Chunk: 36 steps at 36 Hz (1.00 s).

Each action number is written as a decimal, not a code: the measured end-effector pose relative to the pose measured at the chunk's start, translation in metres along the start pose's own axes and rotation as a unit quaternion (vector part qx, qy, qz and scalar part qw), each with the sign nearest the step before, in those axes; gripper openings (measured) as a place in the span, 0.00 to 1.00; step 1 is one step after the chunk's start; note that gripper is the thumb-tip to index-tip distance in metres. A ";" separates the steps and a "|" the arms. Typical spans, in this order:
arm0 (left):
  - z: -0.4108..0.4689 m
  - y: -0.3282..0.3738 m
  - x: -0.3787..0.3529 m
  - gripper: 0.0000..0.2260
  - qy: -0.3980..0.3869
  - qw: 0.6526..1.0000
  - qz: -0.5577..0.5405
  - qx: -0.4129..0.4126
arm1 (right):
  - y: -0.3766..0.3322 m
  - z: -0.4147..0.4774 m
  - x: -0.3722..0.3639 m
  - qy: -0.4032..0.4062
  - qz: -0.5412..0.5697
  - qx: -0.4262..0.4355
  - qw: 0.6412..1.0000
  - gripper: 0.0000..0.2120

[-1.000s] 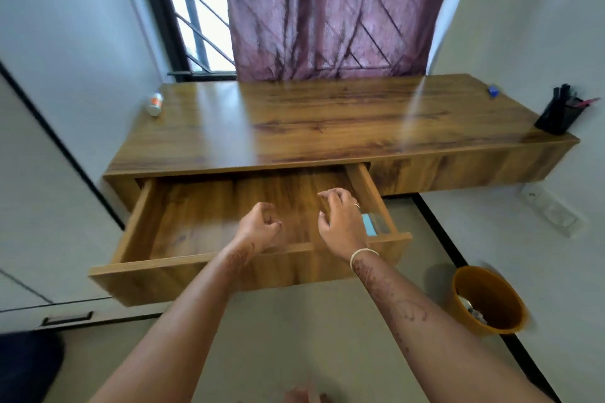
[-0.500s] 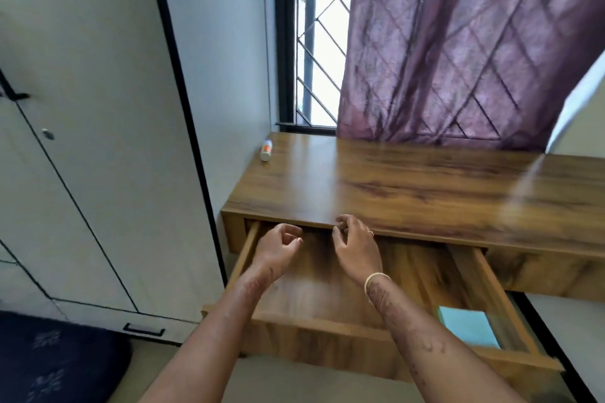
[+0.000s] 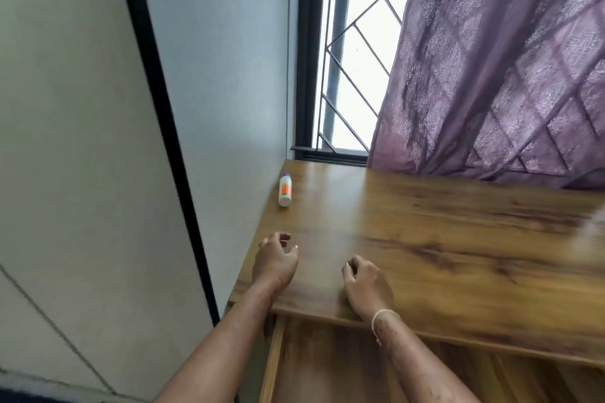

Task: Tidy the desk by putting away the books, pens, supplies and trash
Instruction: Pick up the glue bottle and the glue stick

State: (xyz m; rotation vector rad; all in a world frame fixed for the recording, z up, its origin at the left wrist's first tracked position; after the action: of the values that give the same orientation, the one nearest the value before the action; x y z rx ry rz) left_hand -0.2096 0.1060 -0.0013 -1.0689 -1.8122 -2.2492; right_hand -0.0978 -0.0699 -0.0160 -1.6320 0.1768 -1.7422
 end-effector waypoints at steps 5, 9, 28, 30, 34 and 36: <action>0.061 0.010 -0.017 0.21 0.029 0.997 0.074 0.009 | 0.009 0.024 -0.017 0.022 -0.043 -0.007 0.999 0.12; 0.100 0.018 -0.040 0.24 0.004 0.996 0.087 0.003 | 0.012 0.039 -0.021 0.058 -0.075 0.016 0.995 0.11; 0.202 0.012 -0.110 0.24 -0.073 0.984 0.163 0.010 | 0.007 0.053 -0.035 0.117 -0.111 0.072 0.984 0.09; 0.204 0.011 -0.109 0.24 -0.067 0.982 0.178 0.019 | 0.006 0.053 -0.035 0.112 -0.106 0.075 0.985 0.09; 0.204 0.014 -0.104 0.19 -0.057 0.991 0.116 0.018 | 0.006 0.053 -0.035 0.107 -0.105 0.078 0.986 0.09; 0.201 0.015 -0.106 0.16 -0.057 0.997 -0.008 0.048 | 0.005 0.053 -0.035 0.109 -0.104 0.078 0.986 0.10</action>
State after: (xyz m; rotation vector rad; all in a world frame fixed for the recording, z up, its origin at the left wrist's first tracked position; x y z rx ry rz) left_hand -0.0279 0.2402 -0.0331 -1.1904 -1.9562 -2.1273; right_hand -0.0499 -0.0340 -0.0372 -1.3866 -0.0282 -2.0389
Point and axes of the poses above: each hand's wrist, its own z-axis towards the middle knuckle, its own x-axis out of the back of the hand, y = z × x, the point moved 7 cm from there along z, towards the middle knuckle, and after that the axes turned 11 degrees about y, right-handed, at the moved point
